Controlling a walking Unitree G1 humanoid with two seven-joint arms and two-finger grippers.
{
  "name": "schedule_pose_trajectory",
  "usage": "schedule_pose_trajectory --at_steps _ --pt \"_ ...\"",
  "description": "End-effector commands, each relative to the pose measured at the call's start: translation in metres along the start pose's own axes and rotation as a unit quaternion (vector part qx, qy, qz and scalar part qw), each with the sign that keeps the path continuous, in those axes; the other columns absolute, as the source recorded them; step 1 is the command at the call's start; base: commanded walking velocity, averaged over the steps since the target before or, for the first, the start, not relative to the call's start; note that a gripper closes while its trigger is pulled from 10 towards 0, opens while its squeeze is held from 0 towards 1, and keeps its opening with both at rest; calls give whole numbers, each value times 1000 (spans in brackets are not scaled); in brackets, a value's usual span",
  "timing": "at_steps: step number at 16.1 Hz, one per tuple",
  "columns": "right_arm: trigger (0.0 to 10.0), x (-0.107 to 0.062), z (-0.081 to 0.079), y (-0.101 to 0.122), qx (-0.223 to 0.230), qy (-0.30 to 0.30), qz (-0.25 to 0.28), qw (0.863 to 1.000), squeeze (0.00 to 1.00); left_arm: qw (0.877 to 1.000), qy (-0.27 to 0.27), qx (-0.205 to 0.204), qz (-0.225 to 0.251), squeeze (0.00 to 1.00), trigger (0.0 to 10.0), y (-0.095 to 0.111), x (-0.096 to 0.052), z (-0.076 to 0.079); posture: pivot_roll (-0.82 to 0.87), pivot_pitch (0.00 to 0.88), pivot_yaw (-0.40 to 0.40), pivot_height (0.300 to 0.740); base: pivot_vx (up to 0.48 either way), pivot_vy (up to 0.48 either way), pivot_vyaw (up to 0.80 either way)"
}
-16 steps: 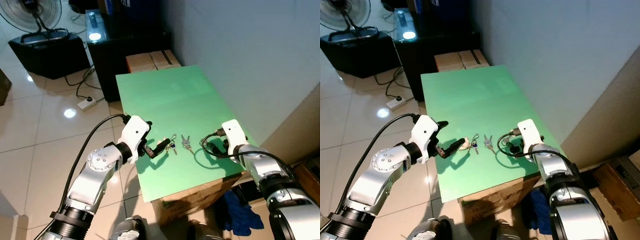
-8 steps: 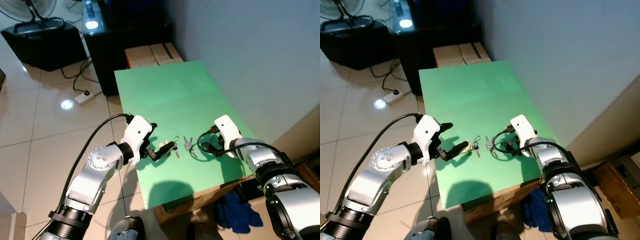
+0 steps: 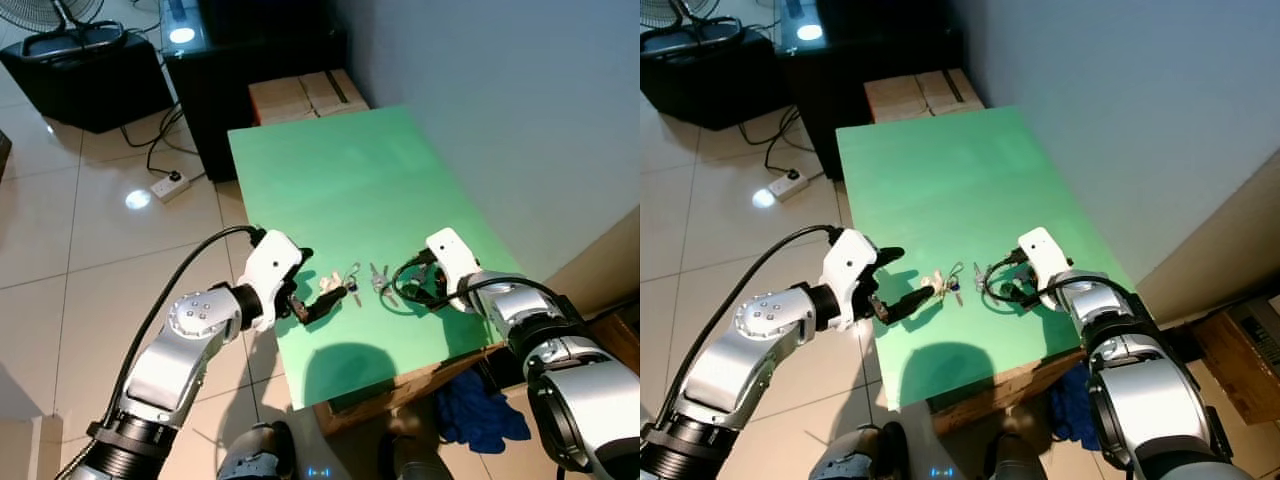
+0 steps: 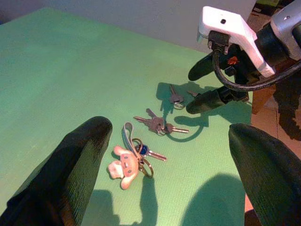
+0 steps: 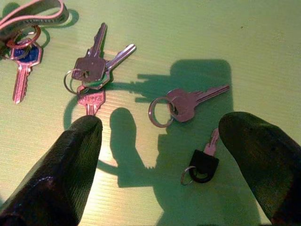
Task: Hang keys on a hook
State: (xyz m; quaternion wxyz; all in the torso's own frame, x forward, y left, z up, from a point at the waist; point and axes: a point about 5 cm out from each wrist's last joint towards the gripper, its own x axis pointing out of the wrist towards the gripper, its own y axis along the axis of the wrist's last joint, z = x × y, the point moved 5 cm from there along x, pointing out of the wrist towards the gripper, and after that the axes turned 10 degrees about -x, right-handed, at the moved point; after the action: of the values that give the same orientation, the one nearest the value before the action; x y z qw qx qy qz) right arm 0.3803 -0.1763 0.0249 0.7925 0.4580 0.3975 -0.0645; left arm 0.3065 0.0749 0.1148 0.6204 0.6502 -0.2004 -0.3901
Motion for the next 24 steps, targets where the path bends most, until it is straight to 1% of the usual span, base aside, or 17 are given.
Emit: schedule_pose_trajectory --at_steps 1,6,7,10,12,13,15,19,23,24 --pt "10000 0 -1 0 1 3 -1 1000 0 1000 -8 2 -2 0 10000 1 -2 4 -30 213 27 718 0 0 0" --pt "10000 0 3 2 -11 -9 -3 1000 0 1000 -13 4 -10 0 10000 1 -7 6 -11 232 36 718 0 0 0" --pt "10000 -1 5 1 -14 -10 -5 1000 0 1000 -16 3 -12 0 10000 1 -8 8 -2 250 45 718 0 0 0" --pt "10000 0 4 2 -22 -7 -9 1000 0 1000 -21 2 -18 0 10000 0 -11 9 -1 259 46 718 0 0 0" --pt "10000 0 6 5 -42 -18 -9 999 0 999 -25 1 -23 0 10000 -1 -12 11 0 267 48 718 0 0 0" --pt "10000 0 9 6 -54 -33 -9 998 0 999 -26 1 -23 0 10000 -1 -12 12 3 272 49 718 0 0 0" --pt "10000 -1 12 11 -53 -46 1 998 0 999 -28 0 -24 0 10000 -1 -14 13 10 286 55 718 0 0 0" --pt "10000 0 11 12 -58 -47 2 997 0 999 -32 -3 -30 0 10000 -1 -17 15 23 312 64 718 0 0 0" --pt "10000 -1 16 13 -58 -73 8 996 0 999 -33 -5 -34 0 10000 -2 -20 16 31 323 67 718 0 0 0" --pt "10000 -2 21 17 -54 -90 18 994 0 999 -34 -6 -35 0 10000 -2 -20 16 31 324 70 718 0 0 0"
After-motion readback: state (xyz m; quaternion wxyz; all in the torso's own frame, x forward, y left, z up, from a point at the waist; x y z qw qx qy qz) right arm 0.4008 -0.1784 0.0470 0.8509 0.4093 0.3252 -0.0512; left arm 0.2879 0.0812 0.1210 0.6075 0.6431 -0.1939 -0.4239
